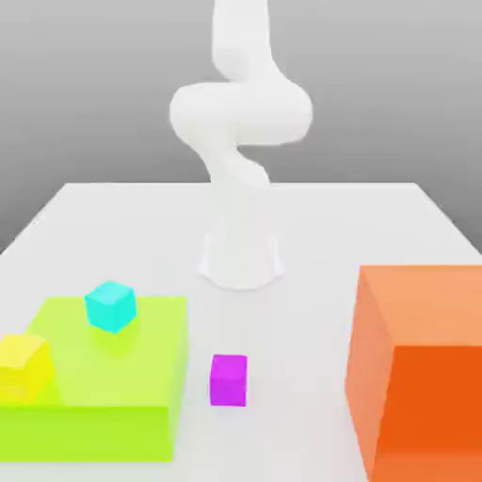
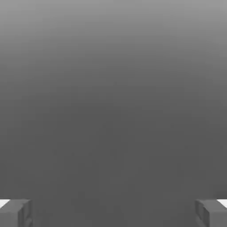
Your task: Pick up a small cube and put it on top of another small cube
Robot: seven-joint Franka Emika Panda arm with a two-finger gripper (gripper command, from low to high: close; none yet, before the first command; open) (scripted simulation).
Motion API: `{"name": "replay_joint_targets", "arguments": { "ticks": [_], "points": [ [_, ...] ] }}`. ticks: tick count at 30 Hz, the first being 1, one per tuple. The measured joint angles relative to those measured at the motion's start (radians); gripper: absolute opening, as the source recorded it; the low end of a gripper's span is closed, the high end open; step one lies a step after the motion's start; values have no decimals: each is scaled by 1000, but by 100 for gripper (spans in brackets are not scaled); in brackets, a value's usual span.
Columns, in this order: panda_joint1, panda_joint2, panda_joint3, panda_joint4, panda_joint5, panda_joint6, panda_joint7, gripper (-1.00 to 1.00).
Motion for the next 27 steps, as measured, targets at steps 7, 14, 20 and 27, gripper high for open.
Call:
{"name": "replay_joint_targets", "arguments": {
  "ticks": [7, 14, 20, 27],
  "points": [
    [-89, 153, 77, -120, 41, 114, 285, 0],
    [-172, 302, 159, -237, 71, 225, 571, 0],
    [-240, 431, 228, -338, 82, 321, 827, 0],
    [-312, 584, 296, -456, 71, 433, 1143, 0]
  ]
}}
